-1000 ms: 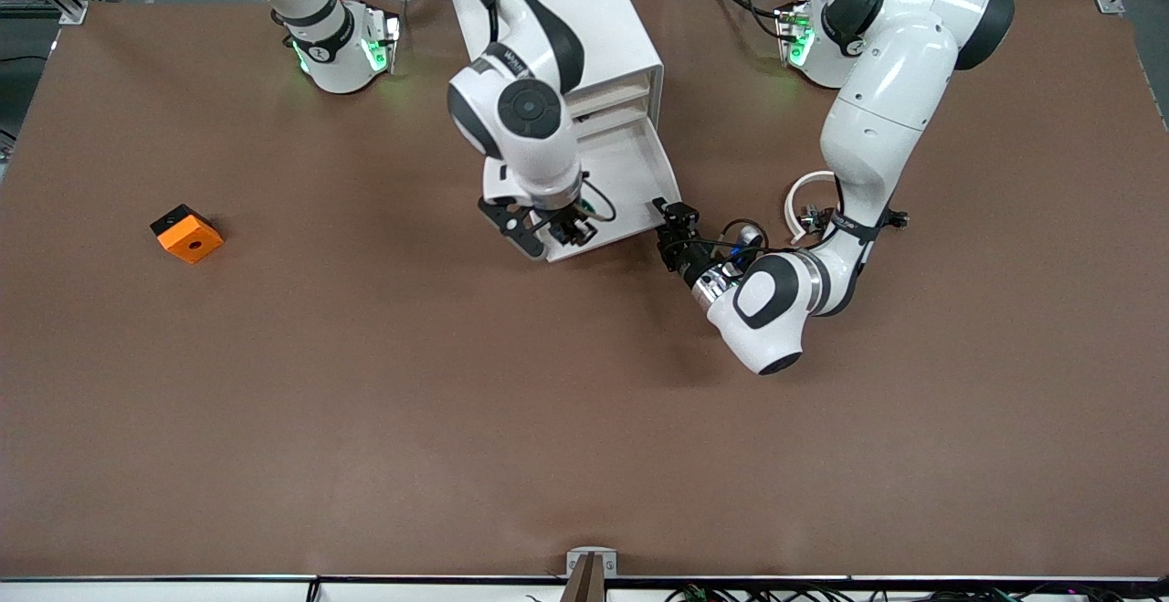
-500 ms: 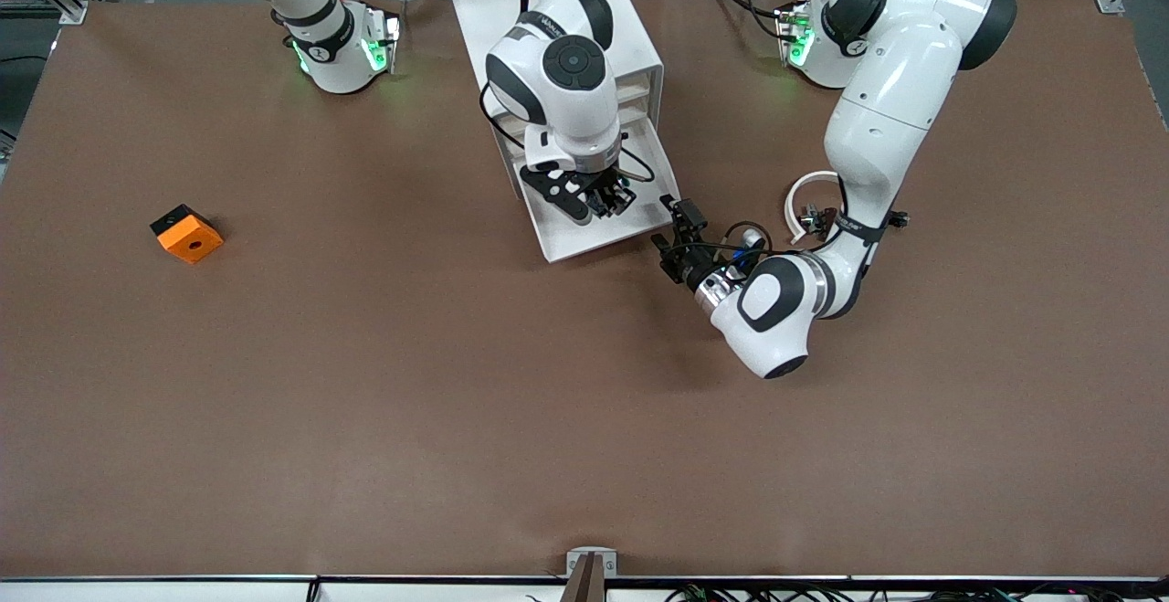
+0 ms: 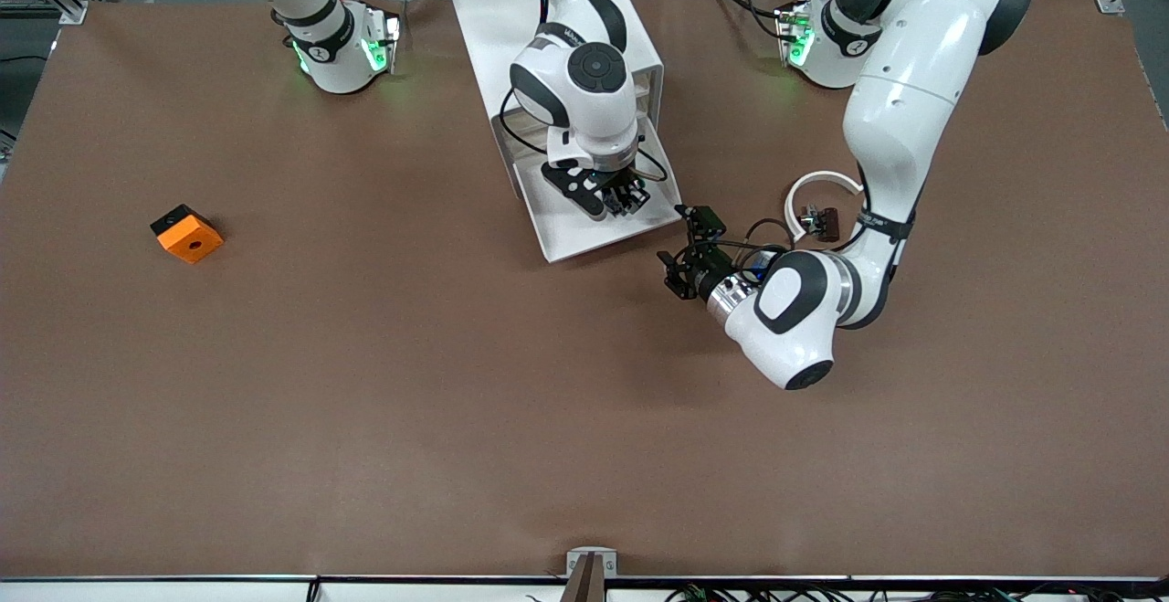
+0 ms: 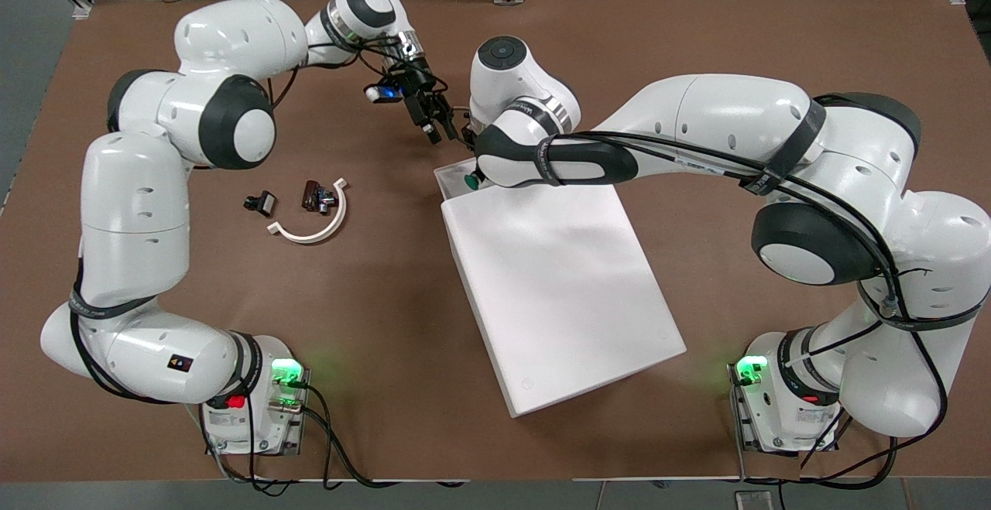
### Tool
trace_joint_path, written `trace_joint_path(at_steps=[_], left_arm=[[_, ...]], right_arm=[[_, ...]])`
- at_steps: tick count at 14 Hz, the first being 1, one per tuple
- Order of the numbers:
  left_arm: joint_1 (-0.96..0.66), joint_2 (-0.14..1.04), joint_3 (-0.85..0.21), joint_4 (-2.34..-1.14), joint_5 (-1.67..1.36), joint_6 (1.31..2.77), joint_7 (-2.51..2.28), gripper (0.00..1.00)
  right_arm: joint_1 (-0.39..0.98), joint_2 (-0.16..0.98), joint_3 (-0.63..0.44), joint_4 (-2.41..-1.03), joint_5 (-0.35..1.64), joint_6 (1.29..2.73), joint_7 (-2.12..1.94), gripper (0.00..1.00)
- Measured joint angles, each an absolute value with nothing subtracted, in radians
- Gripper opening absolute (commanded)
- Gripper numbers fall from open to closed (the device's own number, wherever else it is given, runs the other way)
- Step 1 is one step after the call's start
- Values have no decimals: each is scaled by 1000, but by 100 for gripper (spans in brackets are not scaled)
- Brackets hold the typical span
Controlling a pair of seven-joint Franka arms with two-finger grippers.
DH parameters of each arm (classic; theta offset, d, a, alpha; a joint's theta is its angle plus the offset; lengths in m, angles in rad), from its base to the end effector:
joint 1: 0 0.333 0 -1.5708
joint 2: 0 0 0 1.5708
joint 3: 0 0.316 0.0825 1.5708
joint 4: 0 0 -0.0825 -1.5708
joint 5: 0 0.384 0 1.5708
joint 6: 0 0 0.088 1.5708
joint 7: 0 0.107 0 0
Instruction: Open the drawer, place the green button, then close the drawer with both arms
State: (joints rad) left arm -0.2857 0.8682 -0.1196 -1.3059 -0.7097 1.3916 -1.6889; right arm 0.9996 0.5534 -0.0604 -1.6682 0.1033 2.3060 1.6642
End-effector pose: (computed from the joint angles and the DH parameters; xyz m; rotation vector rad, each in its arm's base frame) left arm 0.5865 -0.3186 0.2204 -1.8693 -1.6689 1.4988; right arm 0.4009 0.5598 0.2929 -2.8166 1.1589 0.0360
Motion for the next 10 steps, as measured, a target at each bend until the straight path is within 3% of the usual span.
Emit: trace_joint_path(at_steps=[10], left_arm=[[-308,750,-125,-1298,-475,1611,-1123,100]], right_arm=[[1023,600,-62,-1666,98,2324,1712,0]])
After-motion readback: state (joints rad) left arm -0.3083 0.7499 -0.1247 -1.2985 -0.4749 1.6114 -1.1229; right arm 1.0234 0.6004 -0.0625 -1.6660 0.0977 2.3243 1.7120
